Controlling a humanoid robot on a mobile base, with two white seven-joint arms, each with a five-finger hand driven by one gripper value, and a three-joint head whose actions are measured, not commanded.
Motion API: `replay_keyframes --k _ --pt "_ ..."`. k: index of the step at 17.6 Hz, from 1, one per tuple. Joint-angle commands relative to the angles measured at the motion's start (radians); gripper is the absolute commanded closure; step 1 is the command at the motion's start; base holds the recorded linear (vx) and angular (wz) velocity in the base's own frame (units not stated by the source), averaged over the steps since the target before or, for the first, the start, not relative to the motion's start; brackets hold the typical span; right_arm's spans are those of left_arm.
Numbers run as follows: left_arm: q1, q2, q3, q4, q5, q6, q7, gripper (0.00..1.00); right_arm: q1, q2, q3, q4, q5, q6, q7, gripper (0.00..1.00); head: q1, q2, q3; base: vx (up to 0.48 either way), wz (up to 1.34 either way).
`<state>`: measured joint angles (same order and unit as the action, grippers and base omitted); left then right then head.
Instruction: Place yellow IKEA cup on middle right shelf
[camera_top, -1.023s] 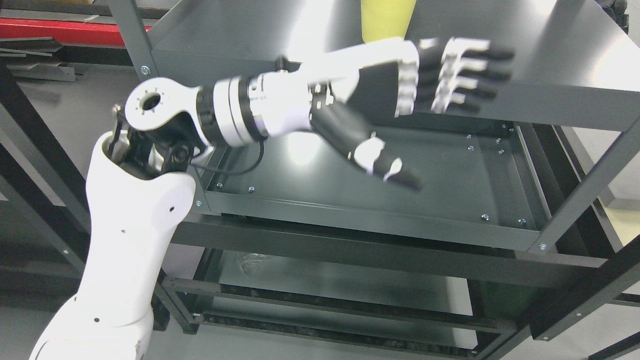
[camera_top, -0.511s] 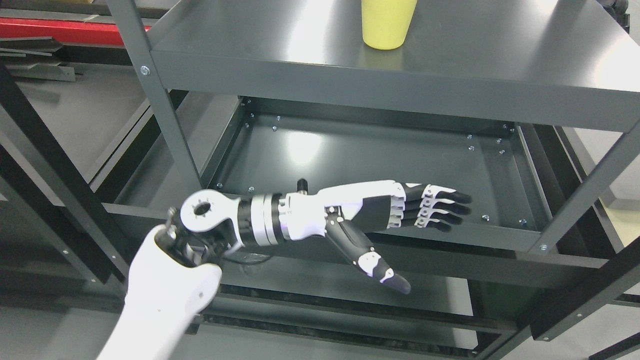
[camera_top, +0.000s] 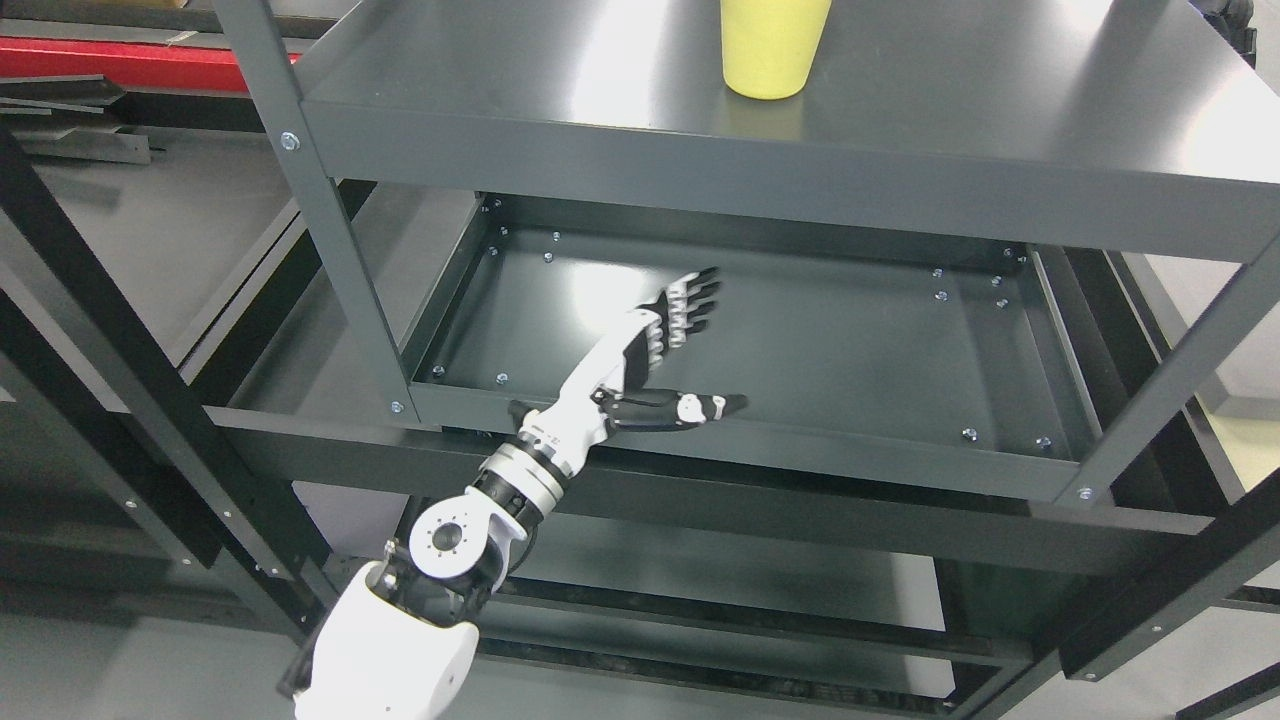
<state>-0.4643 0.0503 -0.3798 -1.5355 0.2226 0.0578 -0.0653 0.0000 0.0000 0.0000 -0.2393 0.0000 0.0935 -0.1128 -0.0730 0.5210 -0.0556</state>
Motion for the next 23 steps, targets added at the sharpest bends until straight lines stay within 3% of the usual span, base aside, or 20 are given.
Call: replay_keyframes --k 1,5,8,14,19,23 --pt "0.189 -0.033 0.044 -0.021 -0.084 -0.079 0.200 0.01 0.014 -0.017 0.017 0.000 -0.025 0.000 -0.004 0.01 0.0000 0.000 0.000 0.000 0.00" --pt "0.228 -0.033 0.056 -0.127 -0.098 -0.072 0.225 0.01 0.014 -0.017 0.017 0.000 -0.025 0.000 -0.004 0.01 0.0000 0.000 0.000 0.000 0.00" --pt "0.220 -0.033 0.013 -0.198 -0.098 0.000 0.232 0.01 0.014 -0.017 0.017 0.000 -0.025 0.000 -0.004 0.01 0.0000 0.000 0.000 0.000 0.00" --pt "0.213 -0.033 0.048 -0.241 -0.098 0.112 0.171 0.02 0.014 -0.017 0.017 0.000 -0.025 0.000 -0.004 0.01 0.0000 0.000 0.000 0.000 0.00" --pt "0.127 -0.033 0.090 -0.239 -0.098 0.117 0.093 0.02 0.014 -0.017 0.017 0.000 -0.025 0.000 -0.004 0.01 0.0000 0.000 0.000 0.000 0.00" --pt "0.138 -0.033 0.099 -0.241 -0.098 0.083 0.065 0.01 0.014 -0.017 0.017 0.000 -0.025 0.000 -0.004 0.01 0.0000 0.000 0.000 0.000 0.00"
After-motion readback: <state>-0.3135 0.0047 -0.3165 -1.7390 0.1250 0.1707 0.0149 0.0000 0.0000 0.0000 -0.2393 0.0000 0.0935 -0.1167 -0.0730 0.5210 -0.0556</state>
